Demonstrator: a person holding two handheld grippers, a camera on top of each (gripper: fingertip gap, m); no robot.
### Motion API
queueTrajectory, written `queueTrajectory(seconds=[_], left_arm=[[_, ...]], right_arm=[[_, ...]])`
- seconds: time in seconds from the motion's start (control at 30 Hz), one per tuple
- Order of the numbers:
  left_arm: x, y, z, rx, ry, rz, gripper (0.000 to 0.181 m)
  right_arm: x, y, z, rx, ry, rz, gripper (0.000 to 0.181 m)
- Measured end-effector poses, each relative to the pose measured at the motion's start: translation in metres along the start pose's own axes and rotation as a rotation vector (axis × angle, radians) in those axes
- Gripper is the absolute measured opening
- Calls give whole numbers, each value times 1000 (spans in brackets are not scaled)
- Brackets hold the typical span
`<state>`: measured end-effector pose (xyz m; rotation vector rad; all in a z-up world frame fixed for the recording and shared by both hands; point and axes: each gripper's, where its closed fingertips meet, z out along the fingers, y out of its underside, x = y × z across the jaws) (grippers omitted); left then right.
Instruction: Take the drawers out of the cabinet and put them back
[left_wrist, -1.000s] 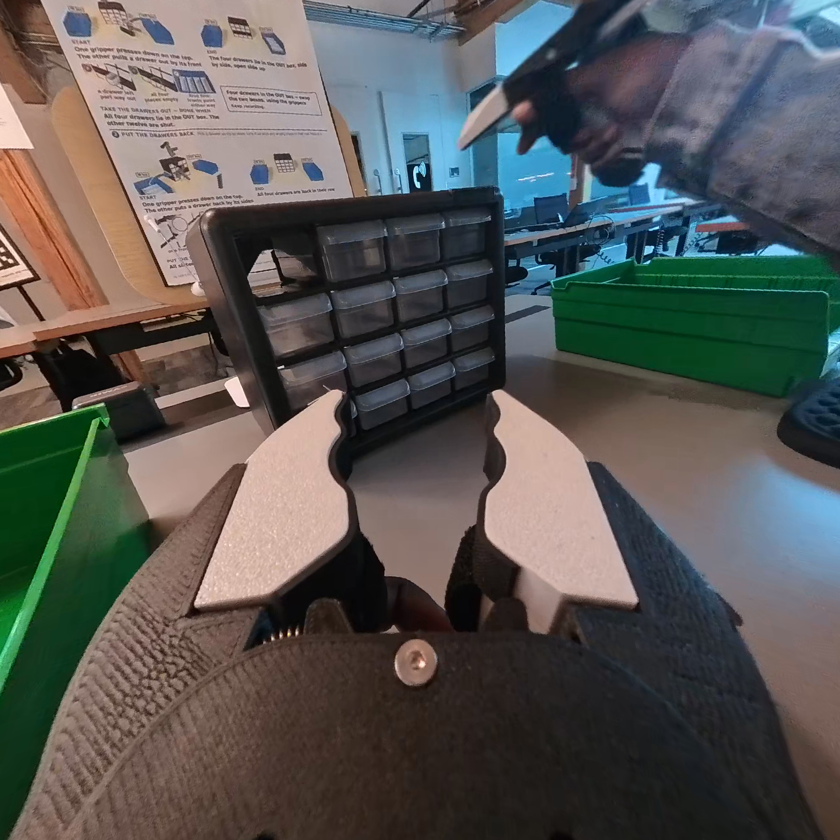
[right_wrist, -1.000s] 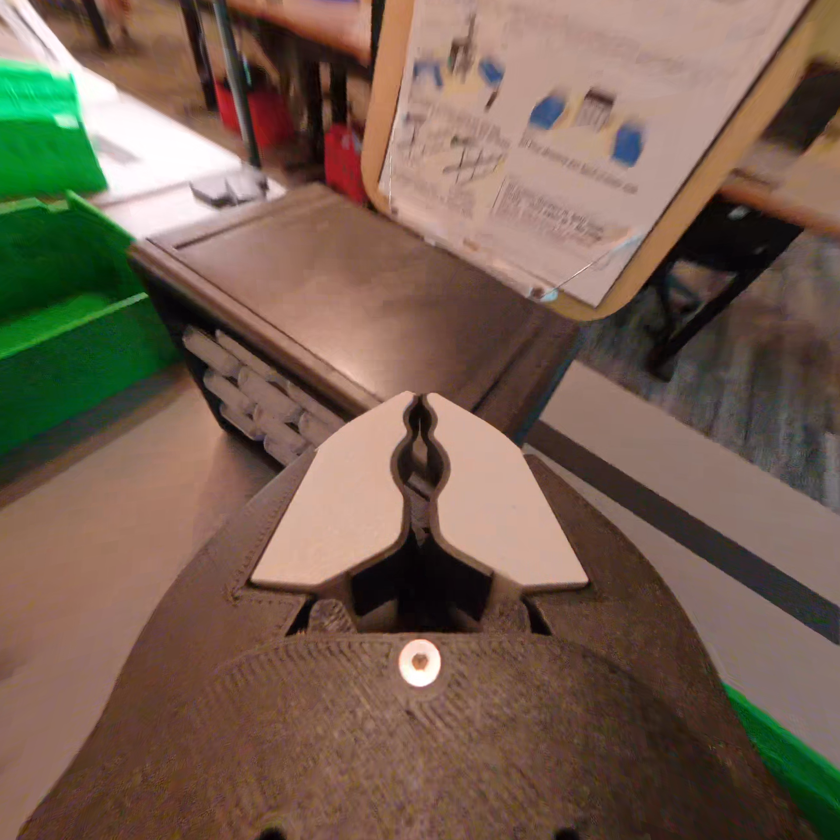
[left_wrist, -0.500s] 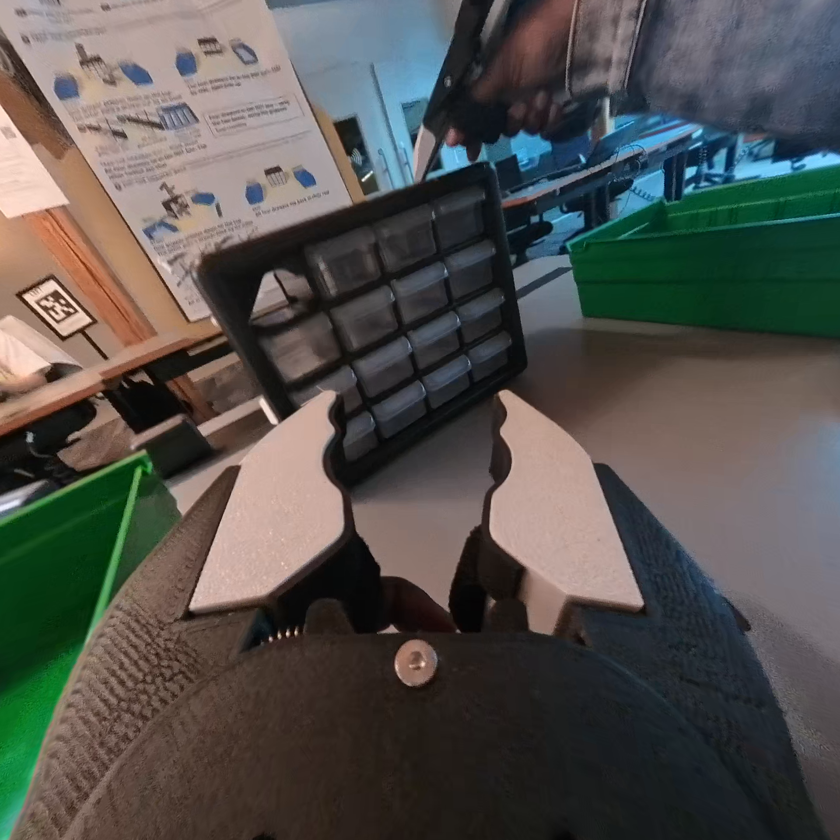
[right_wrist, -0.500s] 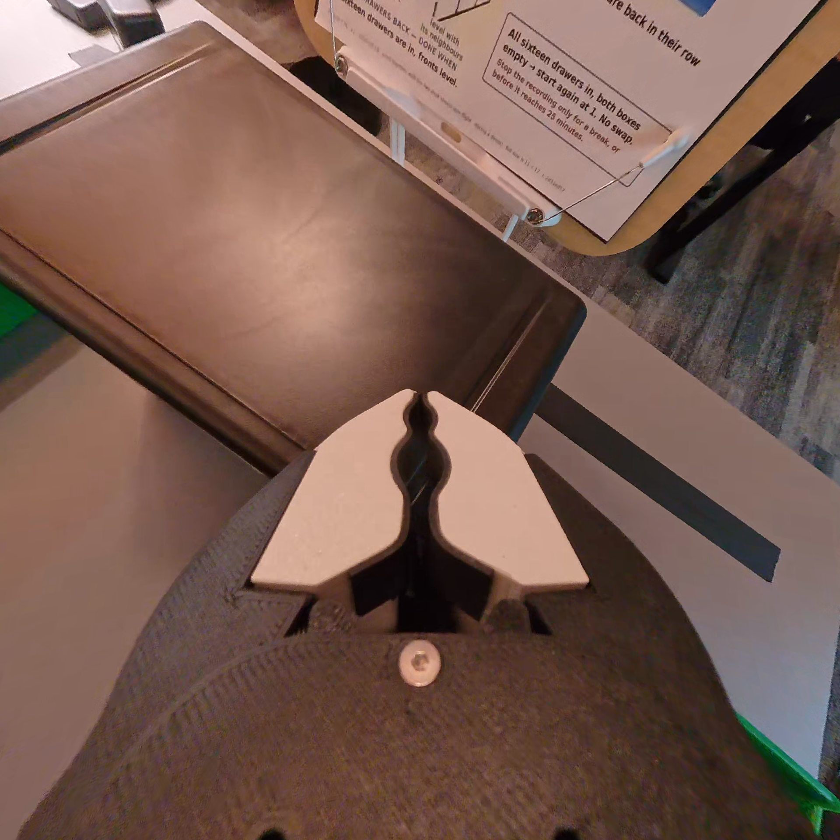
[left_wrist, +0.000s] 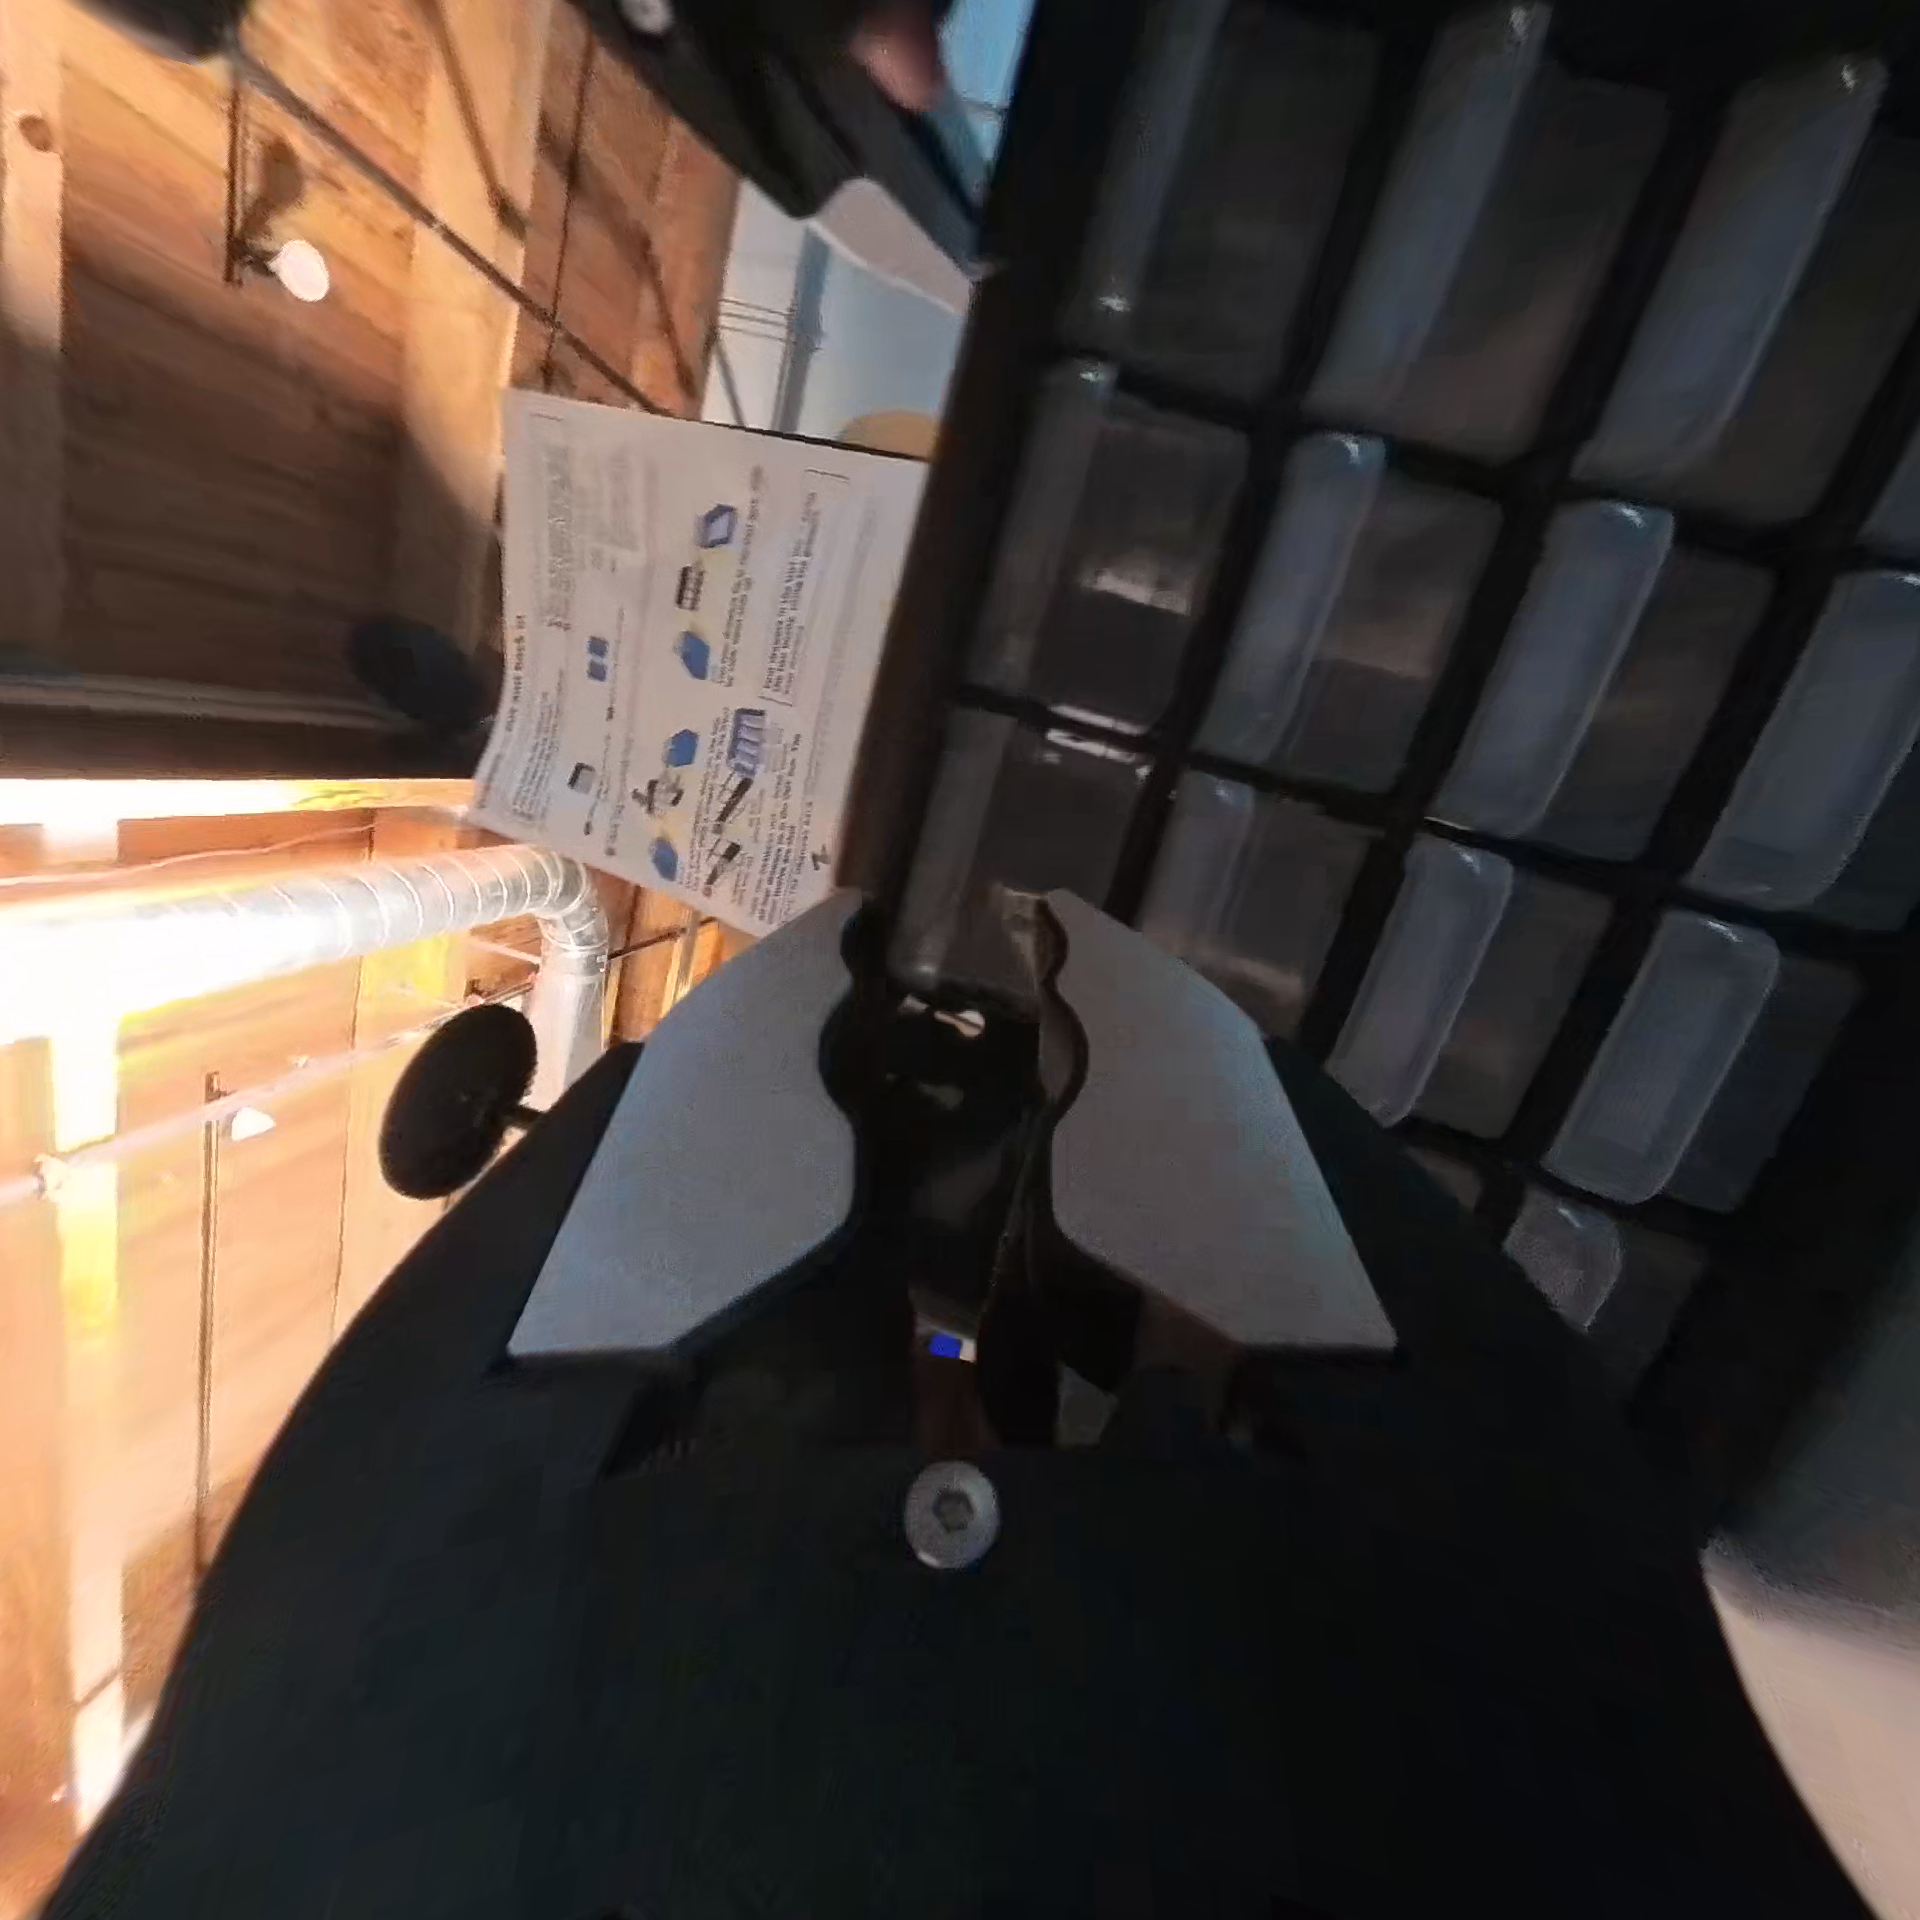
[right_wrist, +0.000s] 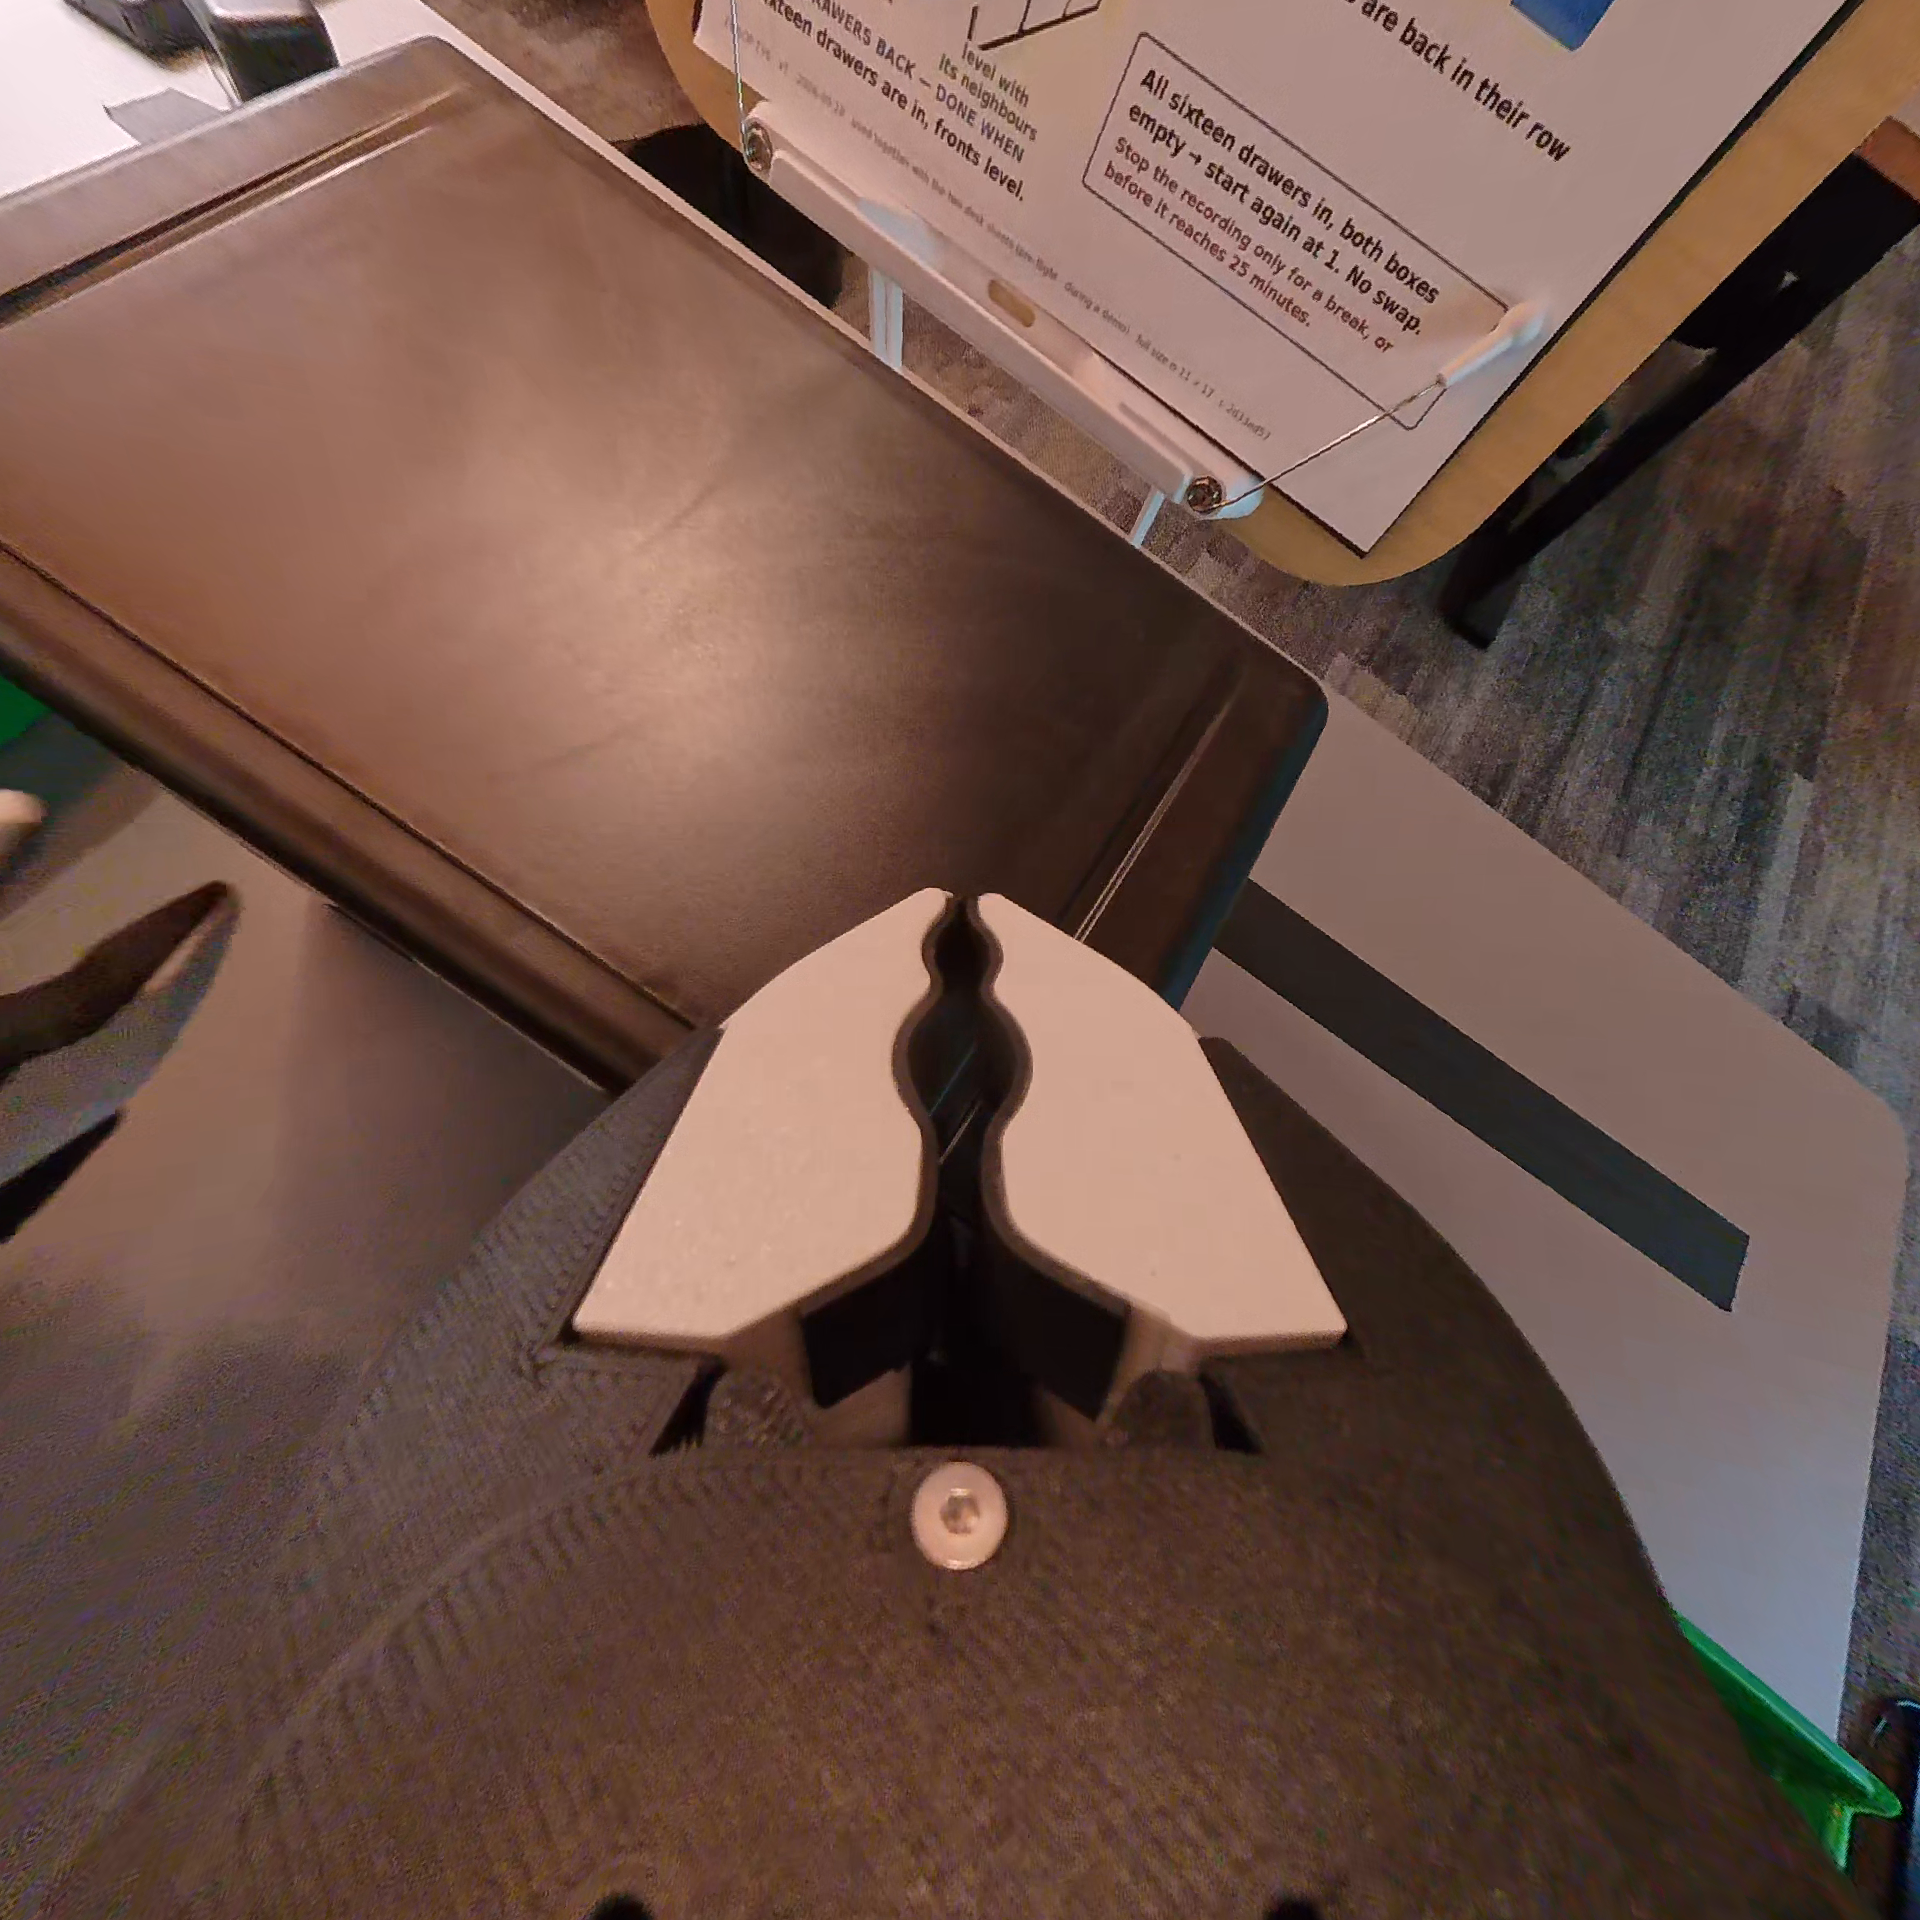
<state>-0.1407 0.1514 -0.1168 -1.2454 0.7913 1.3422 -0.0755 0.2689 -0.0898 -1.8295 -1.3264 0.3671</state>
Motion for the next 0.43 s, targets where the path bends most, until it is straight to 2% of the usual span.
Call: queueTrajectory(seconds=[0.2, 0.27, 0.43], left_arm=[[-3, -5, 15, -4, -72, 169, 25], [-7, -8, 17, 1, -120, 225, 15], [-3, -3, 16, -25, -169, 332, 14]], right_arm=[[0, 0, 0, 2, 3, -4, 1], [0, 0, 1, 6, 5, -3, 1], [0, 0, 1, 4, 7, -7, 1]])
